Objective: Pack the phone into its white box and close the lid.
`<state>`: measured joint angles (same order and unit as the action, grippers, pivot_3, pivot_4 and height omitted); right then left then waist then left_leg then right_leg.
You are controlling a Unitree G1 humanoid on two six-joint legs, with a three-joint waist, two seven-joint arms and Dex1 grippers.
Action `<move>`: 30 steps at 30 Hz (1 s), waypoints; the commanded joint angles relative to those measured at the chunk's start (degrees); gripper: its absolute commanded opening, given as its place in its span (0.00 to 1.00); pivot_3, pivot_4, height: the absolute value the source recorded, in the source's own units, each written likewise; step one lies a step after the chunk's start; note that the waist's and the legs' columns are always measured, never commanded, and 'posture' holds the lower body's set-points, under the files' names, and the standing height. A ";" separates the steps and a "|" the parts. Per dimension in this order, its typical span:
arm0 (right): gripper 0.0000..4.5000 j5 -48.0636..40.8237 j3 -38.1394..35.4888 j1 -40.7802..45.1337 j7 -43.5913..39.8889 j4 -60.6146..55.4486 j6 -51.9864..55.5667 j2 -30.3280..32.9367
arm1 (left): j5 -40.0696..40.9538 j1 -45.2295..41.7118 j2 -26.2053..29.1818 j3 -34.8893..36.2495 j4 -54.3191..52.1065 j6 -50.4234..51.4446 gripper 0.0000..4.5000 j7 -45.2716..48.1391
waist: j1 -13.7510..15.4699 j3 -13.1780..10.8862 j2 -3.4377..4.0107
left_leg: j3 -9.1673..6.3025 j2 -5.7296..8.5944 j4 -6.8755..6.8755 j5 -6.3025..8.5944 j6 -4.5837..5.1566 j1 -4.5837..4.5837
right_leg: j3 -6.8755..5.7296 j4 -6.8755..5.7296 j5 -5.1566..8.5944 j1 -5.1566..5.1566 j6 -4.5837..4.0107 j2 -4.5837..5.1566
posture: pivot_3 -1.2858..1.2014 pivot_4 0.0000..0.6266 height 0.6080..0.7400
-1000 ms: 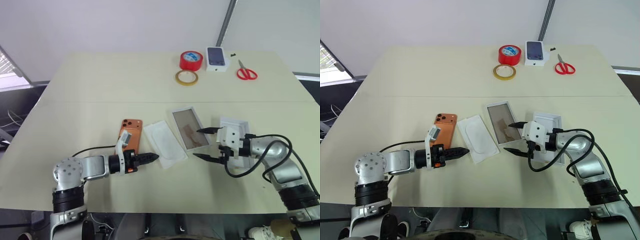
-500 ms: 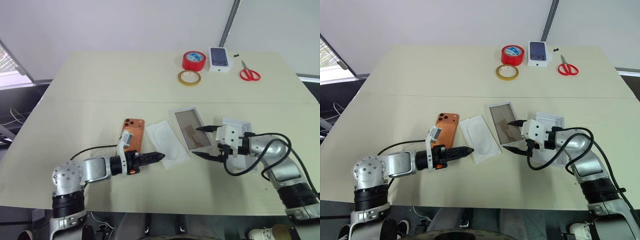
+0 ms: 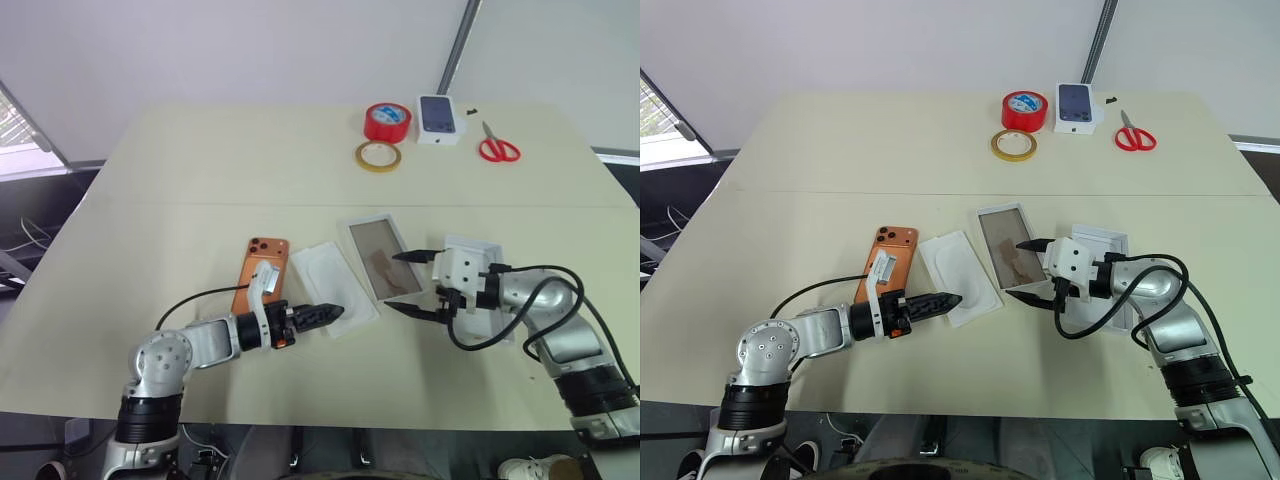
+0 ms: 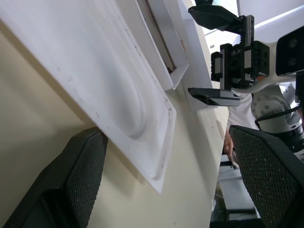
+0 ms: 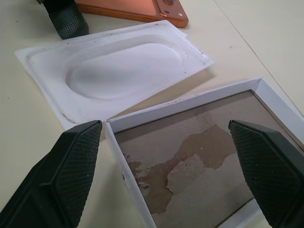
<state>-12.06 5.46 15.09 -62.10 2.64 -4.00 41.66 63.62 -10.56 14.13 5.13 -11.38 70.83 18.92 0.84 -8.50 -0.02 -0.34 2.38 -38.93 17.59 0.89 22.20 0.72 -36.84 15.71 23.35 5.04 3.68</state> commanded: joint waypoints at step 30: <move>1.00 6.72 3.21 3.91 -6.10 8.41 -9.39 3.55 | 7.70 -4.77 2.25 13.89 8.01 8.24 0.00 -7.84 | -1.69 -0.13 -0.09 | 0.01 -0.05 0.27 -0.07 -0.11 -0.21 | 0.01 -0.08 -0.09 0.03 0.16 -0.05 | 0.52 0.24 1.00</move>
<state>-6.60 8.21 16.69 -66.87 9.84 -10.99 44.48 71.09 -14.70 15.69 17.24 -3.89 79.58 12.15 -0.85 -8.62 -0.11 -0.34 2.33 -38.66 17.52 0.77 21.99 0.73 -36.93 15.62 23.38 5.20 3.63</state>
